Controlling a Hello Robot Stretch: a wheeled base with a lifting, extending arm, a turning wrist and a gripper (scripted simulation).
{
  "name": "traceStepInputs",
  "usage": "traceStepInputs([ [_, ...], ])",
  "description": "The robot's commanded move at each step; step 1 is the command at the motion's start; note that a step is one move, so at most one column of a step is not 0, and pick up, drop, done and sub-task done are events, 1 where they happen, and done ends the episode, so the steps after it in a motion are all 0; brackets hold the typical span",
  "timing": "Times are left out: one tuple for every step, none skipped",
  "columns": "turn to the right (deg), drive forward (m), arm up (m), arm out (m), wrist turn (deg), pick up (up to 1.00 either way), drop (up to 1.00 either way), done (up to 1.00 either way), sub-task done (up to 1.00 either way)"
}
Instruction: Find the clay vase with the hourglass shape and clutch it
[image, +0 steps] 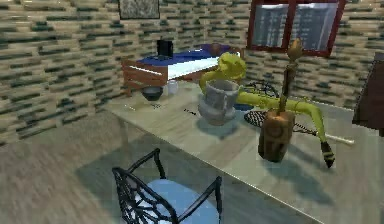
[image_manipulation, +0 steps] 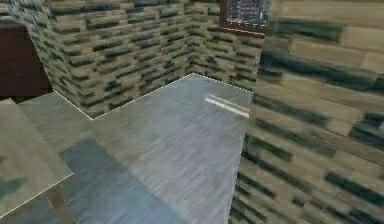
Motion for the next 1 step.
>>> traceStepInputs([
  [45.0,0.00,0.00,0.00,0.0,0.00,0.00,0.00,0.00],
])
